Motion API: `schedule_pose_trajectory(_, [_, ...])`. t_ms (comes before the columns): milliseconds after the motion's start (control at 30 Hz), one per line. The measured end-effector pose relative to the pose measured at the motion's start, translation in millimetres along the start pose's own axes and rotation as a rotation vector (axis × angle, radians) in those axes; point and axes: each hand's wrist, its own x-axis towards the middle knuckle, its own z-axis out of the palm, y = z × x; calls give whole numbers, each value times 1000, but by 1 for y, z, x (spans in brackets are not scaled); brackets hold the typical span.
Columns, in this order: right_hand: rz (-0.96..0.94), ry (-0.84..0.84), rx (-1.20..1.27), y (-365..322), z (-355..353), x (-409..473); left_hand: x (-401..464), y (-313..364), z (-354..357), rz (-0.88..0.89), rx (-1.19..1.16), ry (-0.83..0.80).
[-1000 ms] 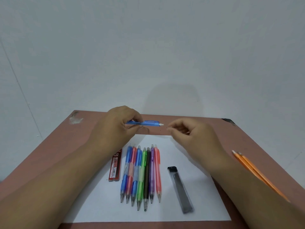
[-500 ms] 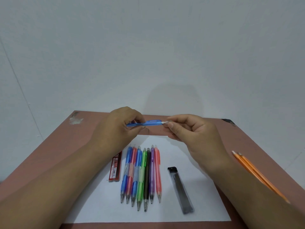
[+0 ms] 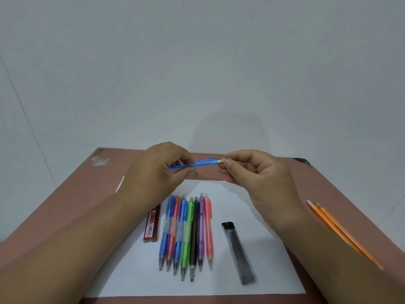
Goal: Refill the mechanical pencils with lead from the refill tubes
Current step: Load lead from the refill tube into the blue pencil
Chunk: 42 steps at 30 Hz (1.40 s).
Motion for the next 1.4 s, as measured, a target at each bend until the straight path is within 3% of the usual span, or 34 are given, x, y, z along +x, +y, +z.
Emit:
schedule_pose_trajectory(467, [13,10,43,-1,-1,1,-2,16,-1,45,-2,4])
schedule_pose_trajectory(767, [203,-90,405,-9,6,-2,-6,44,7,35,-138,-29])
schedule_pose_trajectory(867, [272,-20,609,-11,6,1,-8,55,5,-123,-360,-107])
schedule_pose_trajectory(1000, [328,77,959,-12,-5,9,-3,62,2,-519,-898,-190])
schedule_pose_trajectory(1067, [333,83,1084,-11,-12,12,0,65,1,-647,-1041,-247])
schedule_pose_trajectory(1233, [287,10,1226,-11,-25,13,1,69,-2,-725,-1139,-440])
schedule_pose_trajectory(1400, [237,30,1242,-16,-28,11,-1,71,0,-699,-1131,-480])
